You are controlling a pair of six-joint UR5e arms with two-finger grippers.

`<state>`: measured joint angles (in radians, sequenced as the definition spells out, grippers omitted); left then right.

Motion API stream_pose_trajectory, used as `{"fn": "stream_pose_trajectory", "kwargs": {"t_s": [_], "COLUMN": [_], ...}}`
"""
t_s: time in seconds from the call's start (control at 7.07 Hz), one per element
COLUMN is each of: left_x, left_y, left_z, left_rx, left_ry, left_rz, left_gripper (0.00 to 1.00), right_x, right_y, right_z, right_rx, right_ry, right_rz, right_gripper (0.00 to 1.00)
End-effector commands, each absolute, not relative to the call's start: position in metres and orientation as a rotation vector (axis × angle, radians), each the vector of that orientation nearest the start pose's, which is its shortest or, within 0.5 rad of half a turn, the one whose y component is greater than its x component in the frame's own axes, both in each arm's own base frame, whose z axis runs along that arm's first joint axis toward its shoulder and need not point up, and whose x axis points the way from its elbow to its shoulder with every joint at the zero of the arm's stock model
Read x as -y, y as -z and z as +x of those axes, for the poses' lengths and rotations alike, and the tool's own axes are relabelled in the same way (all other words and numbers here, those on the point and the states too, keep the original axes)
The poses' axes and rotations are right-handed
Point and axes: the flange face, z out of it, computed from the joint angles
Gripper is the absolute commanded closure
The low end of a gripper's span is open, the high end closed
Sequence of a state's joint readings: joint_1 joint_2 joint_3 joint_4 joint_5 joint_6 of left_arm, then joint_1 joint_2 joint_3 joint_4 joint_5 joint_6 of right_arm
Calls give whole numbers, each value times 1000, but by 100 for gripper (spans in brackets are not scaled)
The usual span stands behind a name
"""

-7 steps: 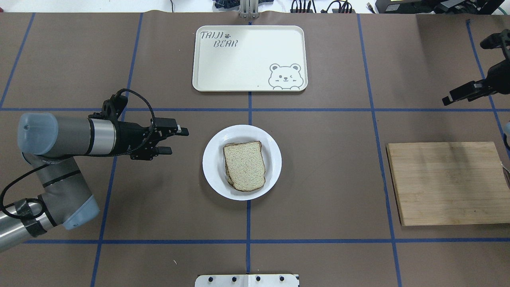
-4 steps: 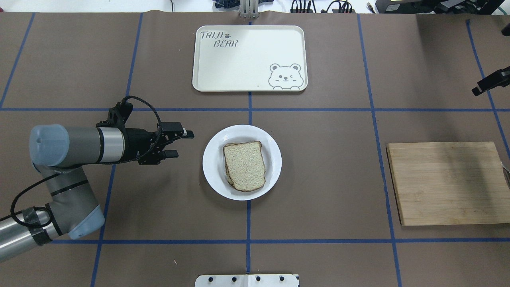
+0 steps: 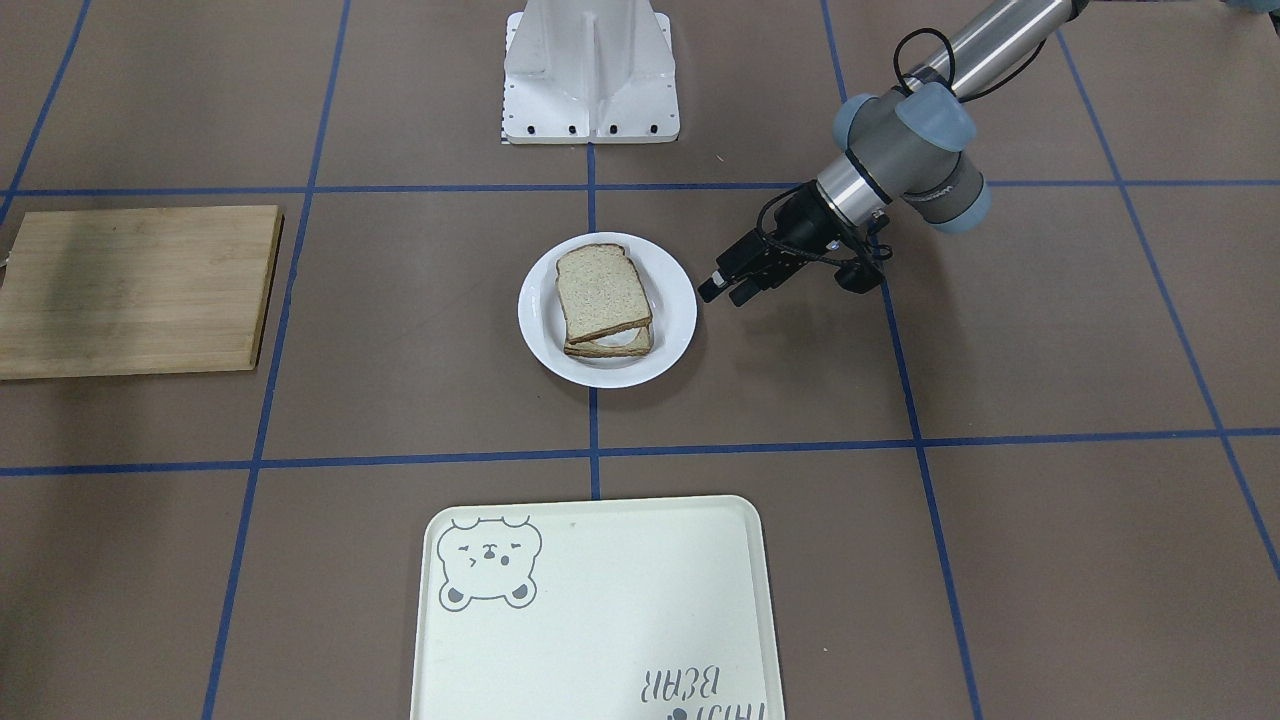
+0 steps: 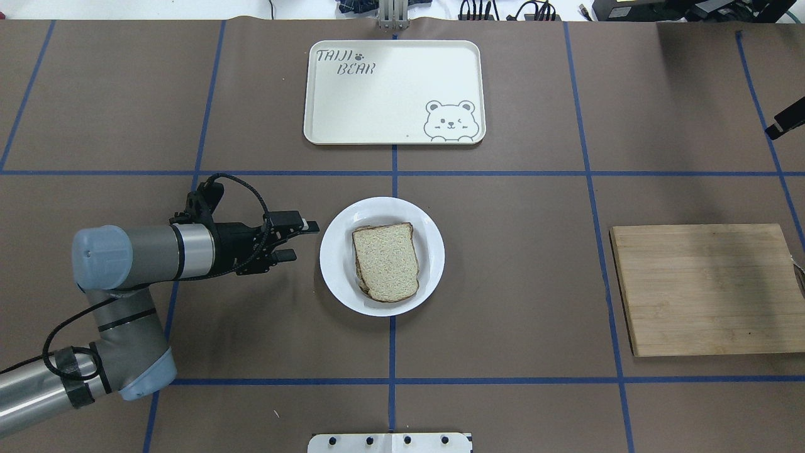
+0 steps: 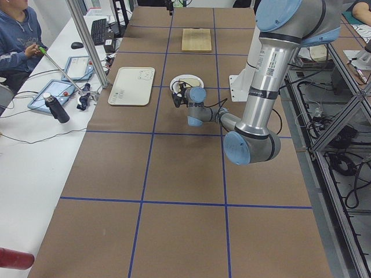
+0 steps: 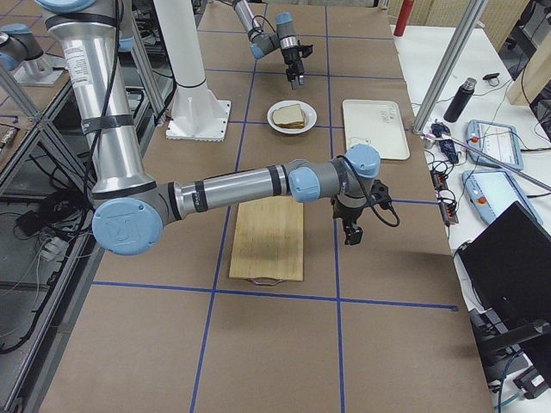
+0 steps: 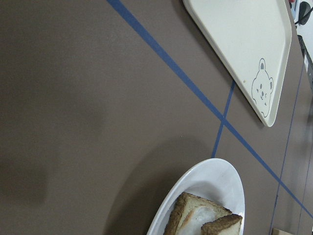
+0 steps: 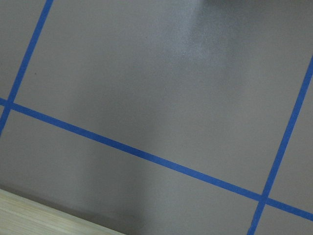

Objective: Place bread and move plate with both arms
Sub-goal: 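Close the left gripper on the plate rim nearest the robot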

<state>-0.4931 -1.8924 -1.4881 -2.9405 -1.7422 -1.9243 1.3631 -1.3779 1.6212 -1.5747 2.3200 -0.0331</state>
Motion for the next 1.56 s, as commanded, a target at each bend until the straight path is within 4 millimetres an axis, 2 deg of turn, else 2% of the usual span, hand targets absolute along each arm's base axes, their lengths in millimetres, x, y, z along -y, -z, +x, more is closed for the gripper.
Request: {"fn": "stream_pose_trajectory", "kwargs": {"t_s": [0.0, 0.28, 0.57, 0.85, 1.41], "left_x": [377, 368, 356, 350, 339], "left_y": [-364, -364, -364, -362, -368], "left_z": [502, 508, 518, 522, 532], "left_rx": [-1647, -1644, -1644, -1649, -1669], "left_ry": [489, 473, 458, 463, 498], "left_rz": [-27, -42, -63, -69, -35], "left_gripper": [19, 30, 36, 40, 41], "right_x": [577, 577, 576, 576, 576], "right_y": [-529, -530, -529, -529, -524], "right_z": [-56, -60, -66, -71, -72], "right_rx": [778, 780, 785, 787, 794], "right_ry": [320, 318, 325, 331, 335], "right_rz": [164, 157, 152, 148, 155], "right_gripper": [0, 0, 0, 0, 0]}}
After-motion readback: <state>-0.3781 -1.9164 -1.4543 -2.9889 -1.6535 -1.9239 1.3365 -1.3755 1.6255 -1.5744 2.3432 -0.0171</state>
